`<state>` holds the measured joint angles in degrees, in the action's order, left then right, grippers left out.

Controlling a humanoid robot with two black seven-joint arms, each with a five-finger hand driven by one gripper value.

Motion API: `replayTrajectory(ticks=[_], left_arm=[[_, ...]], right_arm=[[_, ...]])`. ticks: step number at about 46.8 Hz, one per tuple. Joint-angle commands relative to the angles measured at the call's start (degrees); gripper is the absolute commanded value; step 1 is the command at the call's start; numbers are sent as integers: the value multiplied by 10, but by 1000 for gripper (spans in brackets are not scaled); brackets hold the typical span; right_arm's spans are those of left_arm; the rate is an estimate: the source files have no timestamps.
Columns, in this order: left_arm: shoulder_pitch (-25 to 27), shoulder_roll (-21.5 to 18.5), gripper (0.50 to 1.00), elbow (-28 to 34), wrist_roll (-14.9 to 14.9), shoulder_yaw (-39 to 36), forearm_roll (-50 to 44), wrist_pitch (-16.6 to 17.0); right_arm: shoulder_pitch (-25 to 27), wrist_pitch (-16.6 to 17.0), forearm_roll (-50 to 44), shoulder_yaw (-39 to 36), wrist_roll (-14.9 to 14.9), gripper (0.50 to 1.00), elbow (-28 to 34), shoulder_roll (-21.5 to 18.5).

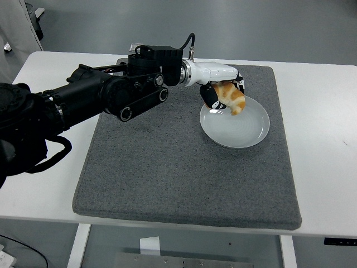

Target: Place the bread on the plate

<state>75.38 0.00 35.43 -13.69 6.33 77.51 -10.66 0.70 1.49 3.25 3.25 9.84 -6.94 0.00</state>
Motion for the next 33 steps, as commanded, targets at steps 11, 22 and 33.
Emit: replayTrajectory(ticks=[11,22,33], left_arm=[[-12,0,500,-1,0,-11,2,2],[-24,0,500,-1,0,-11,-7,6],[-29,0,500,0,0,-11,-6,6]], right_arm=[[0,0,0,0,0,932,0,0],[0,0,0,0,0,932,0,0],[0,0,0,0,0,932,0,0]])
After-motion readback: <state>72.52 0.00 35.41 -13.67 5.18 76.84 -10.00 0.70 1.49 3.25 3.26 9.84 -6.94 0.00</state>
